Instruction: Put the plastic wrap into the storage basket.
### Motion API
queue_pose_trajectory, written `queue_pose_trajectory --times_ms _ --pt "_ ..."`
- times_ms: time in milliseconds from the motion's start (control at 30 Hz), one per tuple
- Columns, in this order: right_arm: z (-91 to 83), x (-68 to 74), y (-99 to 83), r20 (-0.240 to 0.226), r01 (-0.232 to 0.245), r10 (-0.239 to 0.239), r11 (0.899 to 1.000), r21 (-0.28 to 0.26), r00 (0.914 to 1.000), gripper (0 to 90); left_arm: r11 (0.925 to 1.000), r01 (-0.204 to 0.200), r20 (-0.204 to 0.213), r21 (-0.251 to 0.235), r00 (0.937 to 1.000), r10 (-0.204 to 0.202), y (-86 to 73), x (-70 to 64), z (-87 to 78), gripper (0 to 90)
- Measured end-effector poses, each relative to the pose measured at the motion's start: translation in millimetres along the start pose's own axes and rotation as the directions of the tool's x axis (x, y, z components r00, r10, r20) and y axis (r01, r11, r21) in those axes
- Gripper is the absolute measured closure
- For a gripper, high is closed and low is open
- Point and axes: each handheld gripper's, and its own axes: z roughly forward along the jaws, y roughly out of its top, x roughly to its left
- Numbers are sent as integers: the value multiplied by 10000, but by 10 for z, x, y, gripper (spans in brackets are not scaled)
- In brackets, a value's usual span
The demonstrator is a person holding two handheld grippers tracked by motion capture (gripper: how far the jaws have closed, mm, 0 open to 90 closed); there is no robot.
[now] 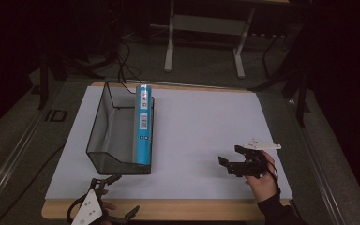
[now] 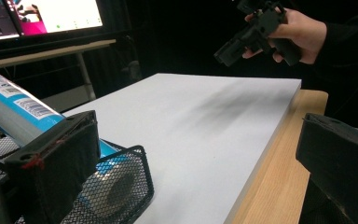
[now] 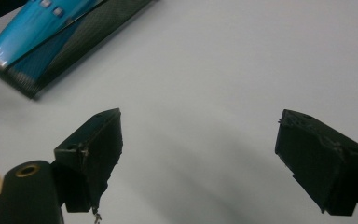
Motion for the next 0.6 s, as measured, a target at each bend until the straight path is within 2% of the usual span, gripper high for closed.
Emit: queue_pose_trajectory --times_ms 67,267,600 --pt "-7 7 -54 30 277 -277 9995 -143 9996 148 10000 2 -4 8 10000 -2 1 -1 1 2" --pt "23 -39 -111 86 172 -171 9998 -87 9998 149 10000 -12 2 -18 10000 12 3 -9 -6 2" --pt "65 -10 -128 368 631 -627 9980 -95 9973 148 10000 -15 -1 -3 10000 15 0 -6 -5 3"
